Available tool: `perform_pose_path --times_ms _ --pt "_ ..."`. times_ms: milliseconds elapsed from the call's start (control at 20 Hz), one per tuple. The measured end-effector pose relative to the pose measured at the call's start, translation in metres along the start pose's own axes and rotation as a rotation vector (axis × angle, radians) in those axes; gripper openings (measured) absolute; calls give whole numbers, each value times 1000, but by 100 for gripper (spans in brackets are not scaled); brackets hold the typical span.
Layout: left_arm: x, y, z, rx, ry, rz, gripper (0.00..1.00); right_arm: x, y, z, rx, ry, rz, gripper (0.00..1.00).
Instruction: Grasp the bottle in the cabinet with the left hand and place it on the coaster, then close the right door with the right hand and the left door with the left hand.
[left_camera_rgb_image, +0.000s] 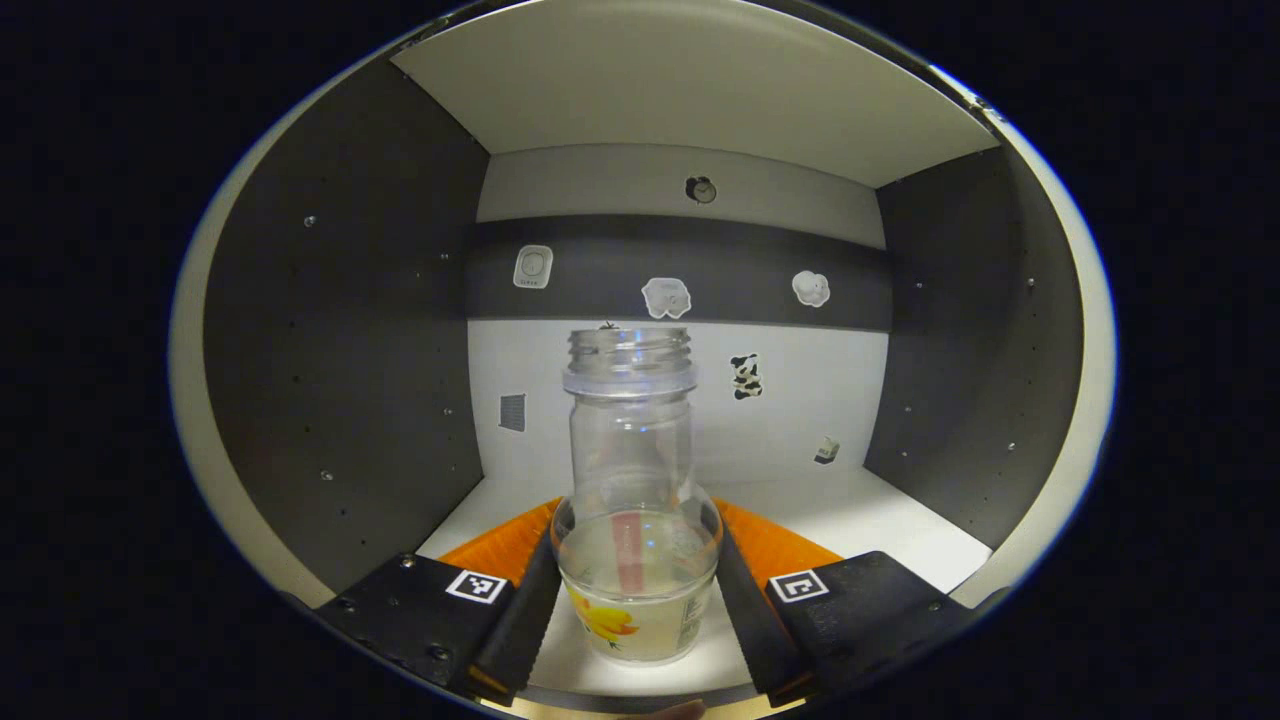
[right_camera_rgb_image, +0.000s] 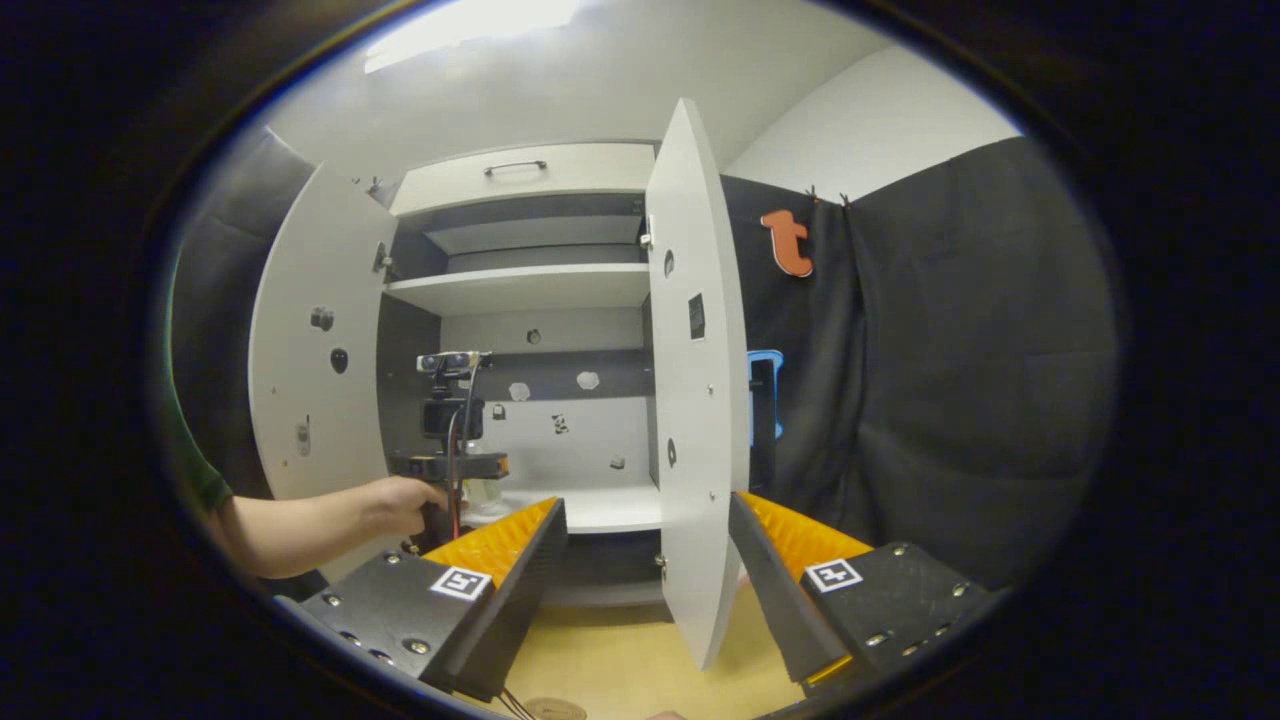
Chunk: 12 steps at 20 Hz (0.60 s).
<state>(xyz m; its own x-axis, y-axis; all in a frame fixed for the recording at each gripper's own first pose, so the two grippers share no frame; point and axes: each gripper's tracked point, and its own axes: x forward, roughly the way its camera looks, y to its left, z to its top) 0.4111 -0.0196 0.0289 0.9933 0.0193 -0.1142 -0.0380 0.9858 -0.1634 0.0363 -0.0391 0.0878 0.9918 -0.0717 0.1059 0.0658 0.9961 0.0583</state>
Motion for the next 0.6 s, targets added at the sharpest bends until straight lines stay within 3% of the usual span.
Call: perform_pose_path --times_ms 200,250,300,600 --pt "-45 -6 12 -28 -21 -32 81 -16 -5 1 11 -5 5 99" --pt "-59 -6 13 -34 -21 -39 80 -20 -5 0 18 -4 9 94" --pt "-72 -5 14 -38 -23 -41 81 -25 -6 -1 24 -3 12 99" --pt "-159 0 4 -5 -36 -58 80 -48 -14 -3 32 0 29 99"
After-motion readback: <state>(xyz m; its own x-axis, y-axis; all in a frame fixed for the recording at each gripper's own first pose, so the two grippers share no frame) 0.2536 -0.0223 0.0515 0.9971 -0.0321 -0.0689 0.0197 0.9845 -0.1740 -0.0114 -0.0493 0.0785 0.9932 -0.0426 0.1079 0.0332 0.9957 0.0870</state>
